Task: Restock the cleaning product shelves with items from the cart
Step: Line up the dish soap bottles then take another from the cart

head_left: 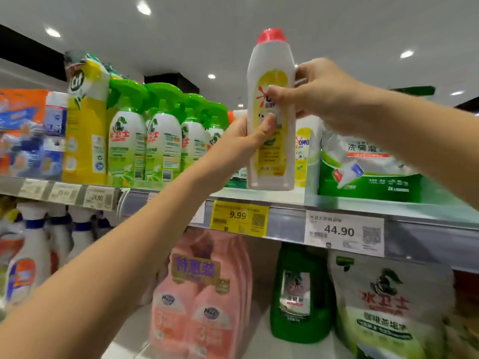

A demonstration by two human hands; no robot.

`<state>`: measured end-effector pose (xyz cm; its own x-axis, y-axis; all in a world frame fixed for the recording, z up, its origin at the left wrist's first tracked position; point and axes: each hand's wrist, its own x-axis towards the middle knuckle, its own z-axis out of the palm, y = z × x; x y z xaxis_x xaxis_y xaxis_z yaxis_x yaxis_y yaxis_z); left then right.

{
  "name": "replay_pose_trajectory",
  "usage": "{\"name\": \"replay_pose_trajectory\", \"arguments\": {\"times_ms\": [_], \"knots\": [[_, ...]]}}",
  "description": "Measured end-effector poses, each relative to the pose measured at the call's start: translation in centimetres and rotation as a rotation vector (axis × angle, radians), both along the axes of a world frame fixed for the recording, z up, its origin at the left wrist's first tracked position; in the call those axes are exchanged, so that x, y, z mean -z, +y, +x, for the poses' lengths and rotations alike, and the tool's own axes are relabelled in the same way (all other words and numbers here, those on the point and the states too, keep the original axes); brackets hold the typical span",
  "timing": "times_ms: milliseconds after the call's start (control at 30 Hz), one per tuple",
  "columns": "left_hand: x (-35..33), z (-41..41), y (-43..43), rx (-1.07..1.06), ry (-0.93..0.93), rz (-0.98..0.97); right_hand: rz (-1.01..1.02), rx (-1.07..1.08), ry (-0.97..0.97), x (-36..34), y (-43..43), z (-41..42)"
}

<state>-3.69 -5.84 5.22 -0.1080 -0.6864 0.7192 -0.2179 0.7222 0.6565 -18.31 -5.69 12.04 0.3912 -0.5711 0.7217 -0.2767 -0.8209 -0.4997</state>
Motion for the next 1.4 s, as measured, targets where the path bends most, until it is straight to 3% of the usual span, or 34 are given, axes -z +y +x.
{"name": "replay_pose_trajectory", "arguments": {"times_ms": [133, 267, 400, 700, 1067, 1133, 1200, 1300, 1333, 1400], "knots": [[0.1, 0.9, -1.5, -0.334, -0.446, -0.053, 0.084, 0.059, 0.09, 0.5, -1.9, -0.8], [1.1, 2.1, -2.3, -0.428, -0.753, 0.175, 0.14, 0.15, 0.16, 0.2, -3.2, -2.0], [1.0, 1.7, -2.8, -0.378, -0.787, 0.442, 0.17, 0.302, 0.184, 0.1, -6.3, -2.3], [1.2, 2.6, -4.5, -0.382, -0.823, 0.46, 0.229, 0.559, 0.243, -0.2, -14.4, -2.9], [1.1, 2.3, -4.5, -0.383, -0.819, 0.501, 0.257, 0.579, 0.175, 0.2, -16.0, -2.8], [1.1, 2.0, -4.1, -0.444, -0.85, 0.383, 0.319, 0.543, 0.173, 0.2, -15.5, -3.1], [1.5, 1.7, -3.3, -0.531, -0.751, 0.104, 0.374, 0.482, 0.164, 0.1, -14.0, -3.4], [2.6, 1.9, -1.5, -0.722, -0.452, -0.593, 0.287, 0.454, 0.05, 0.1, -9.6, -3.5], [3.2, 1.8, -0.6, -0.749, -0.331, -0.754, 0.203, 0.429, -0.008, 0.3, -7.8, -3.4], [4.5, 1.5, 1.3, -0.725, -0.087, -0.876, 0.025, 0.279, -0.14, 1.4, -3.1, -3.3]]}}
